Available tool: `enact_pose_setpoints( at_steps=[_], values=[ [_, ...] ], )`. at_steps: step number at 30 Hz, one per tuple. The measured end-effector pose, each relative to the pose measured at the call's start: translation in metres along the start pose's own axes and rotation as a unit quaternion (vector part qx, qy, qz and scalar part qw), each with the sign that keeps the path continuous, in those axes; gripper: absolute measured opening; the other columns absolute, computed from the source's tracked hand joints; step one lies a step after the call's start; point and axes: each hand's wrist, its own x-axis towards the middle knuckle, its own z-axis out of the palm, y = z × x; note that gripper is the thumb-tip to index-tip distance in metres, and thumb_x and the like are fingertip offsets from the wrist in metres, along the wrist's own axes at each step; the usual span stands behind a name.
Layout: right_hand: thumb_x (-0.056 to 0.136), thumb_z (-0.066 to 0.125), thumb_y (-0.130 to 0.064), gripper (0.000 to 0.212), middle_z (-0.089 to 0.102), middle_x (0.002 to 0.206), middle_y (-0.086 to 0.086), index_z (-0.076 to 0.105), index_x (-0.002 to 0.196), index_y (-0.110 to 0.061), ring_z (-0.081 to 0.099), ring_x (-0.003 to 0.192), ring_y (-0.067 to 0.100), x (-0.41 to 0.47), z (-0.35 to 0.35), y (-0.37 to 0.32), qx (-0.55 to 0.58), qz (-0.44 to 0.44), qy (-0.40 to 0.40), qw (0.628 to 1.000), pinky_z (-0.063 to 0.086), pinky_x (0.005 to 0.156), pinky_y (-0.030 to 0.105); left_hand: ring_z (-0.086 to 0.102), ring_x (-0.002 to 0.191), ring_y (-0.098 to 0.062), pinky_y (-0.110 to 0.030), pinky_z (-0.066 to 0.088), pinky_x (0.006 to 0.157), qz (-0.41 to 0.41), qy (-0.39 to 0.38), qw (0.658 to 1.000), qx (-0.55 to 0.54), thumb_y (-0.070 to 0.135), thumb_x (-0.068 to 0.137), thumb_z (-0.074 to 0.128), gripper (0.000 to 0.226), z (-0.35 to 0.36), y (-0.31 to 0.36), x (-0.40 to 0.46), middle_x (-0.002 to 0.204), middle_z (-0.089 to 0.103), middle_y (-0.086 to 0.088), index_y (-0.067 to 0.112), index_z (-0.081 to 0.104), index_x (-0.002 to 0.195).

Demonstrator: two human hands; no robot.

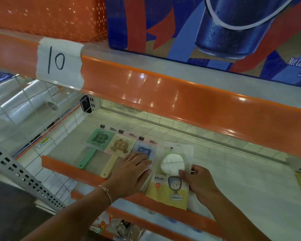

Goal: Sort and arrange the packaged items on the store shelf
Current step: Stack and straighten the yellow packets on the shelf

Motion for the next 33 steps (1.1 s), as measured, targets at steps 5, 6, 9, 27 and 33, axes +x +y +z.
enact_pose_setpoints(
  at_steps=[5,6,9,27,33],
  values=[
    [0.080,0.080,-0.017,0.014,0.077,0.079,0.005,0.073,0.091,-0.014,0.075,0.075,0.024,0.007,0.000,-0.001,-0.050,-0.040,0.020,0.998,0.062,0.072,0.047,0.044,0.129,-0.022,-0.041,0.038,0.104,-0.010,0.024,0.998,-0.058,0.035,0.098,0.043,0.036,0.004,-0.007,-0.006,0.127,0.058,-0.002,0.015,0.064,0.118],
    [0.080,0.080,-0.019,0.016,0.077,0.080,0.003,0.072,0.094,-0.015,0.074,0.075,0.022,0.008,0.001,-0.001,-0.060,-0.044,0.028,0.997,0.062,0.073,0.045,0.044,0.129,-0.022,-0.041,0.038,0.104,-0.007,0.031,0.997,-0.069,0.036,0.098,0.043,0.036,0.003,-0.007,-0.007,0.127,0.058,-0.002,0.014,0.064,0.118],
    [0.082,0.078,-0.026,0.021,0.076,0.082,0.000,0.070,0.099,-0.018,0.073,0.075,0.018,0.009,0.005,-0.002,-0.104,-0.057,0.053,0.992,0.061,0.072,0.041,0.044,0.129,-0.020,-0.042,0.039,0.102,-0.007,0.044,0.996,-0.082,0.039,0.098,0.042,0.039,0.004,-0.009,-0.009,0.125,0.059,0.000,0.015,0.064,0.118],
    [0.076,0.070,-0.060,0.076,0.053,0.109,0.000,0.049,0.139,-0.024,0.058,0.096,0.016,-0.009,0.002,-0.005,-0.435,-0.138,-0.044,0.889,0.050,0.085,0.030,0.048,0.123,-0.019,-0.045,0.041,0.100,-0.015,0.053,0.996,-0.075,0.042,0.095,0.044,0.039,0.013,-0.015,-0.010,0.118,0.061,0.002,0.015,0.065,0.114],
    [0.078,0.065,-0.063,0.075,0.051,0.111,-0.004,0.048,0.141,-0.026,0.055,0.095,0.011,-0.006,0.003,0.001,-0.439,-0.154,-0.034,0.884,0.044,0.081,0.024,0.049,0.123,-0.020,-0.046,0.041,0.099,-0.017,0.052,0.996,-0.071,0.043,0.095,0.044,0.040,0.013,-0.015,-0.011,0.117,0.062,0.002,0.015,0.066,0.114]
  ],
)
